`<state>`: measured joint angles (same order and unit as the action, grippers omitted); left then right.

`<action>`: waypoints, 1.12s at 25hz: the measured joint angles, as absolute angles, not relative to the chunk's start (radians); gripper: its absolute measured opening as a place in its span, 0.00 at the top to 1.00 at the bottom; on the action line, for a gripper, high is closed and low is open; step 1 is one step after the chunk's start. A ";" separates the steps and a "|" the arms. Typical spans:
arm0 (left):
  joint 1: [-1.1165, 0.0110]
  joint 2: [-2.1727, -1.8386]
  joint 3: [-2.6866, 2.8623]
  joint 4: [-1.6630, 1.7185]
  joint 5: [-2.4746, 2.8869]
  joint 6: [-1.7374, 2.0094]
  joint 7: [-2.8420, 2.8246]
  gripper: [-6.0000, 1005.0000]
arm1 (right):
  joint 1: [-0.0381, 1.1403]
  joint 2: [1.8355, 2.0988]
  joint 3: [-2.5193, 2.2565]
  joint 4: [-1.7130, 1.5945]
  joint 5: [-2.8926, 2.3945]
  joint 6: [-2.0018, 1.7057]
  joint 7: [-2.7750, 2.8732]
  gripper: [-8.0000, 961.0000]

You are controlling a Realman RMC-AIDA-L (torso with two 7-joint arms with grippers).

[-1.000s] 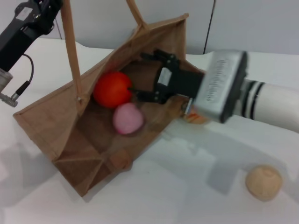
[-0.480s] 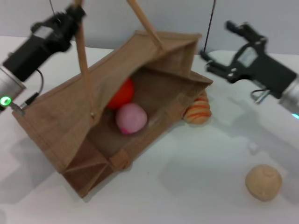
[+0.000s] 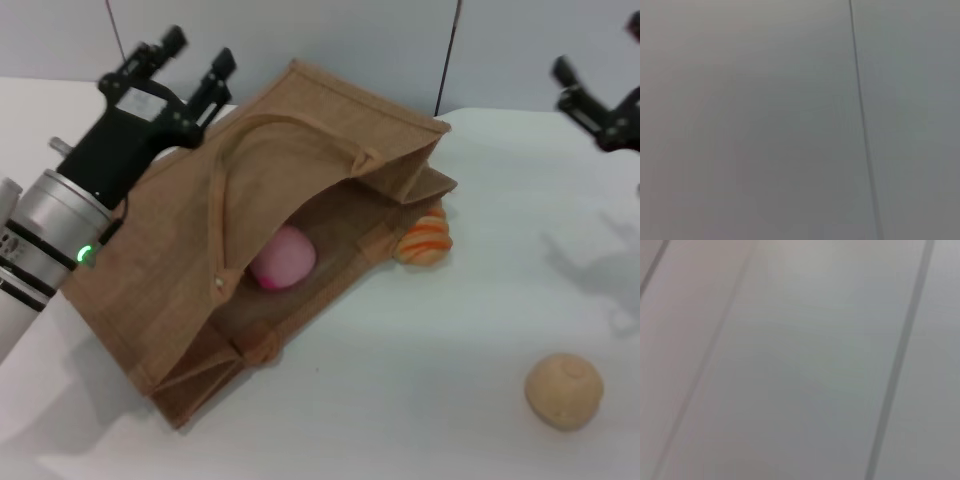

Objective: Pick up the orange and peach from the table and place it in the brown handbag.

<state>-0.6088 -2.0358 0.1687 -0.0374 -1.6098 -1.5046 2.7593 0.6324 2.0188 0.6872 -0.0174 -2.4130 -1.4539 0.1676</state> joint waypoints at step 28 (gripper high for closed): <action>-0.532 -2.040 0.101 -0.105 -1.878 -1.572 2.808 0.21 | 0.523 2.026 0.969 -0.014 -2.390 -1.508 0.199 0.08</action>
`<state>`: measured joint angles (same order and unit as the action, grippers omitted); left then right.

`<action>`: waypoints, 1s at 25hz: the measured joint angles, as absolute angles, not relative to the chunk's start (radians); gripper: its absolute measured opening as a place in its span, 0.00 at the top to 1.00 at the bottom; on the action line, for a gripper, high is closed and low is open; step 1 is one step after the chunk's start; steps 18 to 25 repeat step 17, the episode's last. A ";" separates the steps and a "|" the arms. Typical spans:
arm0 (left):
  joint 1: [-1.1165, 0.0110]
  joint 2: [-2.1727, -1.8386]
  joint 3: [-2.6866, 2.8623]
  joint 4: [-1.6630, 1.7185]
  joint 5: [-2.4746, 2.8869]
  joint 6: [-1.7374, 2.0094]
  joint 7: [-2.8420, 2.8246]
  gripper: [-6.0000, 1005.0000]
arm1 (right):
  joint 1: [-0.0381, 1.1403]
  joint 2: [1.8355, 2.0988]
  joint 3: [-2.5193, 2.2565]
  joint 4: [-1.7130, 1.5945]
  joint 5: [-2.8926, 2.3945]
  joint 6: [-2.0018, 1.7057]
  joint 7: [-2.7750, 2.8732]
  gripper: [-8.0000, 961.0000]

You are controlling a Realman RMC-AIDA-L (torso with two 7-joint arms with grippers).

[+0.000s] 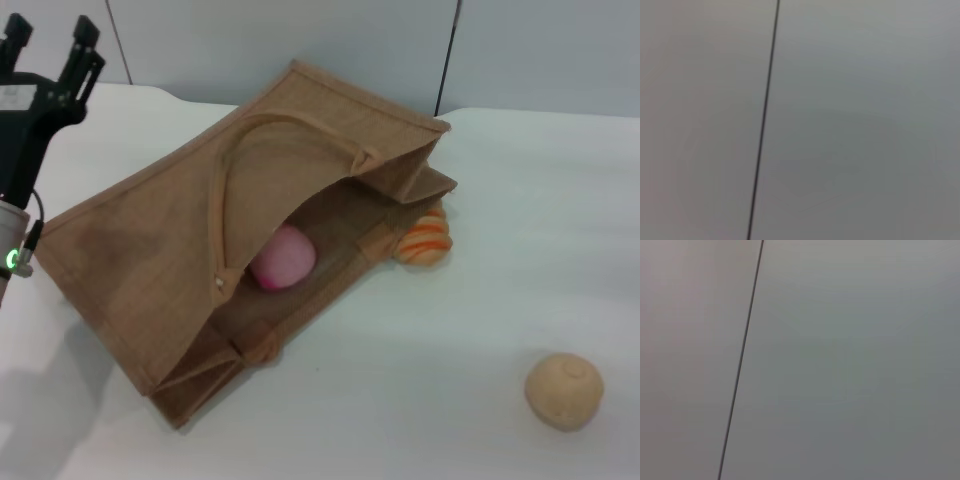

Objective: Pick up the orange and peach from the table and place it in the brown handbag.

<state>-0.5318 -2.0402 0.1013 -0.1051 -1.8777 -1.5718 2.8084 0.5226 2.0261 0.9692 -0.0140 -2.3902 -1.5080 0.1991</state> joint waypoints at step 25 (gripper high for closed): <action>-0.509 -2.040 0.101 -0.129 -1.930 -1.585 2.792 0.21 | 0.519 2.024 0.963 -0.018 -2.390 -1.543 0.228 0.08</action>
